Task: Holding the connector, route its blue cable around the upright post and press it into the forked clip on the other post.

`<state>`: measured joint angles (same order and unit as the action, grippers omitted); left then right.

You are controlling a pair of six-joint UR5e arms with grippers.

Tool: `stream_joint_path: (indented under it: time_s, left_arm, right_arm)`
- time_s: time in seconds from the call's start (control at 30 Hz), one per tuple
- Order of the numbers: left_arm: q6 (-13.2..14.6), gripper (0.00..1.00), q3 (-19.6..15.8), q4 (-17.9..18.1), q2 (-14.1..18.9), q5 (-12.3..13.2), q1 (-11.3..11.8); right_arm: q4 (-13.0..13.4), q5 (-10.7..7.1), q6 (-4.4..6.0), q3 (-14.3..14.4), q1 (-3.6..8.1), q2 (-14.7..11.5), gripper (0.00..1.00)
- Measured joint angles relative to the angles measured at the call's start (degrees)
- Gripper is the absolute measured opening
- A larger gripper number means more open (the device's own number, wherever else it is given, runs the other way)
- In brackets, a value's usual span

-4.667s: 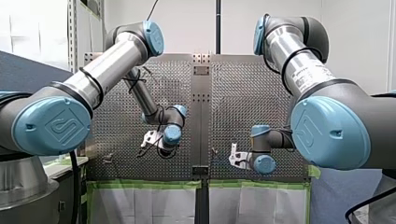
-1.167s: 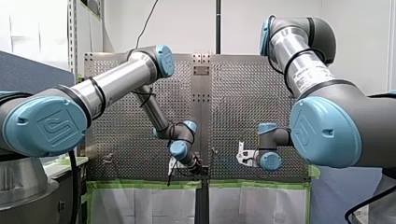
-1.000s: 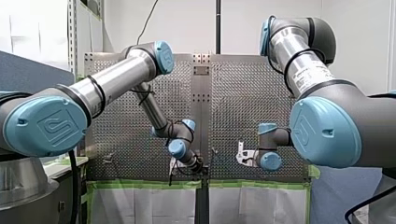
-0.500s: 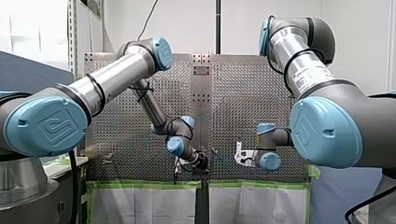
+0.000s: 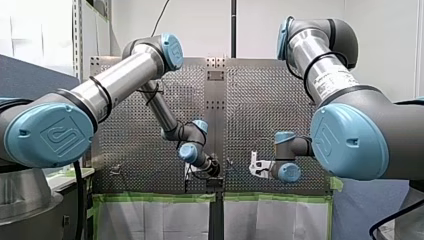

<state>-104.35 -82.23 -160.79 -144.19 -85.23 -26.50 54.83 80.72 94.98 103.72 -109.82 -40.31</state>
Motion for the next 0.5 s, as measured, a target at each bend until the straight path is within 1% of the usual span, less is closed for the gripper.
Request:
stream_joint_path:
  time_s: [0.27, 0.37, 0.5]
  left_arm:
    - [0.1, 1.0, -1.5, 2.5, 0.0, -4.8, -0.4]
    - [0.1, 1.0, -2.2, 3.9, 0.0, -6.5, -0.8]
    - [0.0, 1.0, -2.8, 5.8, 0.0, -8.9, -2.1]
  right_arm:
    - [-0.3, -3.43, 0.84, -0.3, 0.01, 0.0, 0.0]
    - [-0.3, -4.31, 1.11, -0.4, 0.21, 0.1, 0.0]
    - [-0.7, -4.82, 1.25, -0.5, 0.51, 0.1, 0.0]
